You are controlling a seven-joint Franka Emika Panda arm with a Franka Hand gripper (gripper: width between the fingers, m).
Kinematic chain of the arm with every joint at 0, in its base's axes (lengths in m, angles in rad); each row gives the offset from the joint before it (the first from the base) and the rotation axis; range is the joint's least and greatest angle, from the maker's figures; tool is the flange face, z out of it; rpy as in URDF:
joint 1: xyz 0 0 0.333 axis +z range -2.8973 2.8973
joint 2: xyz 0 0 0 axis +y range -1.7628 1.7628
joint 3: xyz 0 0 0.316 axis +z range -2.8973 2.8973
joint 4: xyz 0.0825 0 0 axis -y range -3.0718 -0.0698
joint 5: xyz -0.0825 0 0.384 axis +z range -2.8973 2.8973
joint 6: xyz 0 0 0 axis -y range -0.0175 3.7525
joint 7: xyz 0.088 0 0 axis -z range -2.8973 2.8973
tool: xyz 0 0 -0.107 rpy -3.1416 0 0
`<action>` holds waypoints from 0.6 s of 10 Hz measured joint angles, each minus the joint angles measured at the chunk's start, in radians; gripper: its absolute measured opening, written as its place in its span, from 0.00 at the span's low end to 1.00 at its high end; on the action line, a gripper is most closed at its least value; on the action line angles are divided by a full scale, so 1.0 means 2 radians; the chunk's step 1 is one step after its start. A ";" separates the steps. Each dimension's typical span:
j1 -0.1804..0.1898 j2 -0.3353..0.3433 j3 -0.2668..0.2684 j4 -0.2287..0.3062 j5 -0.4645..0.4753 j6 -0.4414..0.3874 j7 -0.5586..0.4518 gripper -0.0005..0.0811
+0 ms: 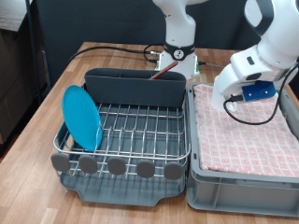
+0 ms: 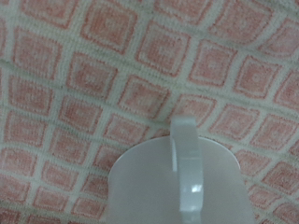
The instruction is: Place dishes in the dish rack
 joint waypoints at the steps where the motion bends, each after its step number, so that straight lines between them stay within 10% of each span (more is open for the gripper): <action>1: 0.000 0.002 0.000 -0.004 0.001 0.003 0.000 0.99; 6: -0.001 0.005 -0.002 -0.026 0.006 0.031 -0.001 0.99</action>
